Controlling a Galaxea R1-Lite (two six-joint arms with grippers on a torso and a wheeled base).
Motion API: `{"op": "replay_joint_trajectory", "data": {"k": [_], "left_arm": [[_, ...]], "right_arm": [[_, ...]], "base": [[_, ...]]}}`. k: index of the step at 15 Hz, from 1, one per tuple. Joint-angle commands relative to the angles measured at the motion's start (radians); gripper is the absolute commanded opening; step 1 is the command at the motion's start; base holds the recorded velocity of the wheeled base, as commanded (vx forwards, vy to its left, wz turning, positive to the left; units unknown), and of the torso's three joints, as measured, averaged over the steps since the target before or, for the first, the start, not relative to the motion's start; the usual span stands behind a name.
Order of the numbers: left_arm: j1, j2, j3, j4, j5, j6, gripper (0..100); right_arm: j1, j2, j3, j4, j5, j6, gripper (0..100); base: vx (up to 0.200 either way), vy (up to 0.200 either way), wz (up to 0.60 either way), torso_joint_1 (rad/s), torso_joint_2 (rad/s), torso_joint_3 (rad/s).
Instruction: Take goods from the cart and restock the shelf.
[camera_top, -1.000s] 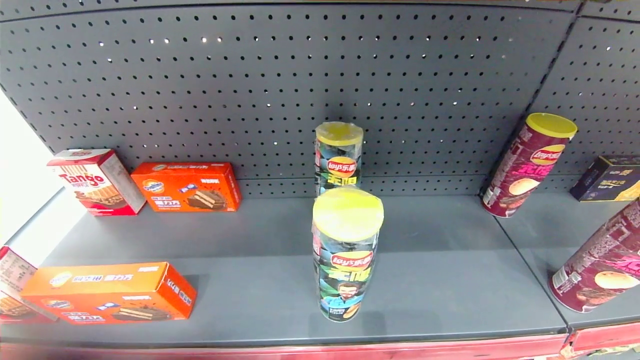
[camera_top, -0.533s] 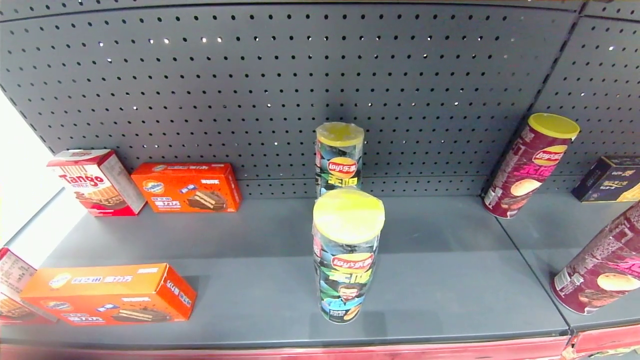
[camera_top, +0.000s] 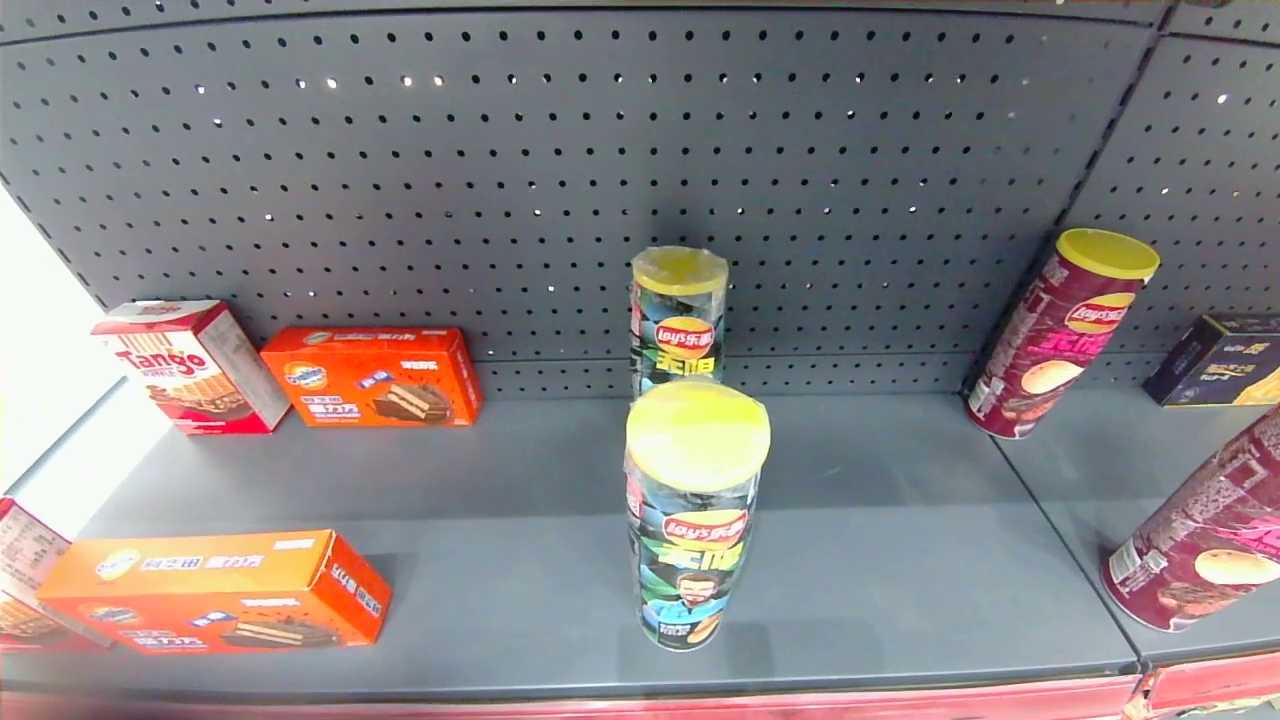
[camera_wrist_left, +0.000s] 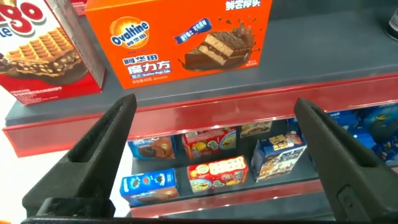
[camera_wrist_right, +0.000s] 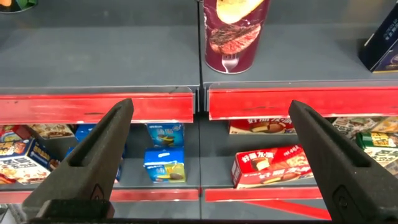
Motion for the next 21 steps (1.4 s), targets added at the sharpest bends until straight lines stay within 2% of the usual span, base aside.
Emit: {"op": "replay_joint_trajectory", "data": {"k": [1,6,8,13,15,21], "left_arm": [[0.001,0.002,0.0,-0.001,0.001,-0.002,100],[0.001,0.002,0.0,-0.001,0.001,-0.002,100],[0.001,0.002,0.0,-0.001,0.01,-0.008,100],[0.001,0.002,0.0,-0.001,0.01,-0.008,100],[0.001,0.002,0.0,-0.001,0.01,-0.008,100],[0.001,0.002,0.0,-0.001,0.01,-0.009,100]], "right_arm": [[0.0,0.001,0.0,0.0,0.0,-0.001,100],[0.0,0.001,0.0,0.0,0.0,0.001,100],[0.0,0.001,0.0,0.0,0.0,-0.001,100],[-0.002,0.001,0.0,0.0,0.0,-0.001,100],[0.0,0.001,0.0,0.0,0.0,-0.001,100],[0.0,0.001,0.0,0.0,0.0,-0.001,100]], "base": [[0.0,0.0,0.0,0.0,0.0,0.0],[0.0,0.0,0.0,0.0,0.0,0.0],[-0.2,0.0,0.0,0.005,0.0,0.0],[0.0,0.0,0.0,0.0,0.0,0.0],[0.0,0.0,0.6,0.01,0.01,0.002],[0.0,0.0,0.0,0.0,0.0,0.0]]}}
